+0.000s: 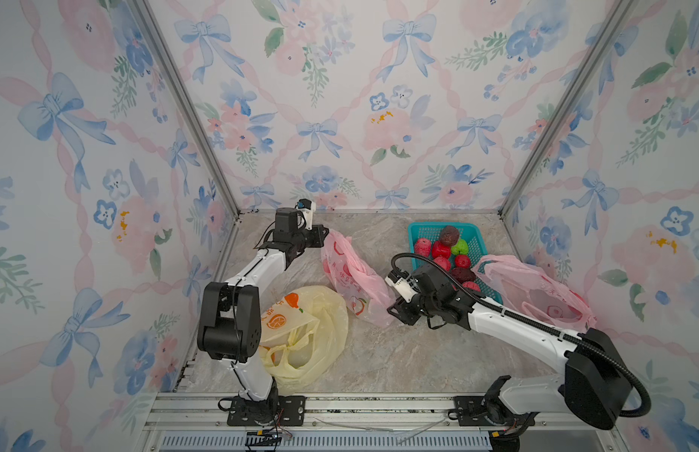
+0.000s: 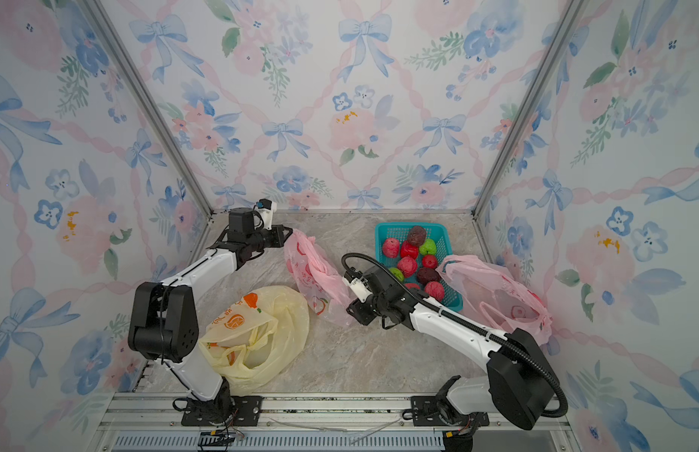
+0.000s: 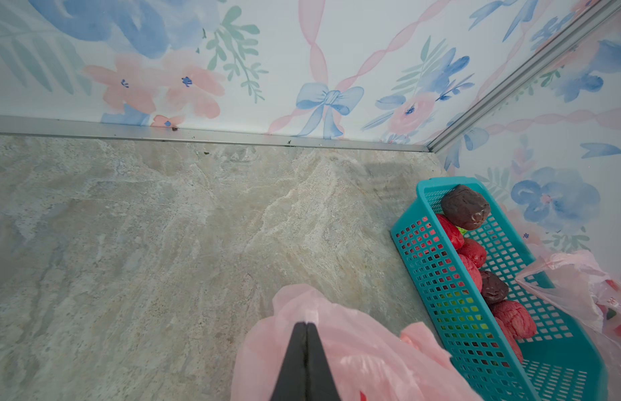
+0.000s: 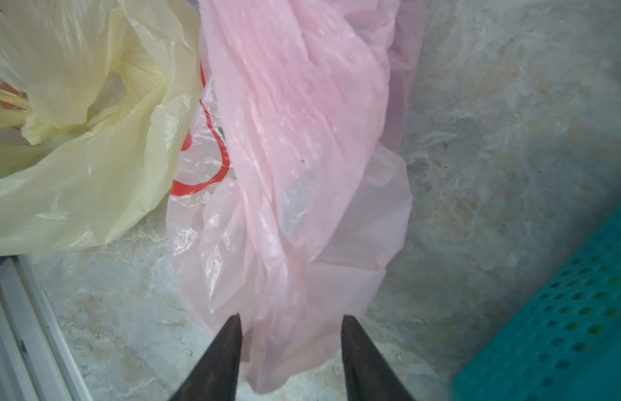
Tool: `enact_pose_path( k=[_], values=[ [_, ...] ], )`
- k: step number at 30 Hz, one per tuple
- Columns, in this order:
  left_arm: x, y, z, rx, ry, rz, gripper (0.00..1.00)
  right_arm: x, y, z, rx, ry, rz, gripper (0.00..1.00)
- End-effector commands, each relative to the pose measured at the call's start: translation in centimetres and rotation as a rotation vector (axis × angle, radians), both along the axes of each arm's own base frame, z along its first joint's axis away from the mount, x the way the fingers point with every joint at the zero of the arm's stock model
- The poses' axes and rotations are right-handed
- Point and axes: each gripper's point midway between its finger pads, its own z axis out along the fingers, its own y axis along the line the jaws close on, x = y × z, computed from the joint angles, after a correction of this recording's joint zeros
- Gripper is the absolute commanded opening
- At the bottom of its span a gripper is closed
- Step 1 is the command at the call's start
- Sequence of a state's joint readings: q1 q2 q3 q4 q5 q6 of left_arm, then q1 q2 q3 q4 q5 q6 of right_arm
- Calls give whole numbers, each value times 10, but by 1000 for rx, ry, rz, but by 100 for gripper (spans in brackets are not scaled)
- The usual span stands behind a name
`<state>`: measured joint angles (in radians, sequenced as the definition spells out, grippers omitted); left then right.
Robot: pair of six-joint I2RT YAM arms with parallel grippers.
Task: Untie the knot of a plastic bag & take out the apple
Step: Untie the plastic bag at the center of the board.
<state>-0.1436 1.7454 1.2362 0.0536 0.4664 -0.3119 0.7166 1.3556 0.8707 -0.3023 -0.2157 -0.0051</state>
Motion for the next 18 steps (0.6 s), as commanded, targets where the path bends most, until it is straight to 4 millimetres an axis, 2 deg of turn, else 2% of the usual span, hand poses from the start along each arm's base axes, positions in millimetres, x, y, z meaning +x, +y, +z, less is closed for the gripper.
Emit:
enact_pose_path(
  k=[1,4,7,9,13,18],
  values=[
    [-7,-18,-5,45,8,-61,7,-1,23,41,116,-41,59,68],
    [-20,-25,1,56,4,-86,15,11,29,80,157,-153,31,73],
    [-32,-23,13,59,-9,-83,24,21,39,100,131,-225,32,74],
    [-40,-18,20,71,-15,-59,29,35,45,100,82,-246,16,74],
    [-58,-5,34,100,-27,-1,38,72,55,84,-16,-222,-48,73],
    [-79,4,34,128,3,54,41,102,78,59,-30,-130,-62,71]
  ],
)
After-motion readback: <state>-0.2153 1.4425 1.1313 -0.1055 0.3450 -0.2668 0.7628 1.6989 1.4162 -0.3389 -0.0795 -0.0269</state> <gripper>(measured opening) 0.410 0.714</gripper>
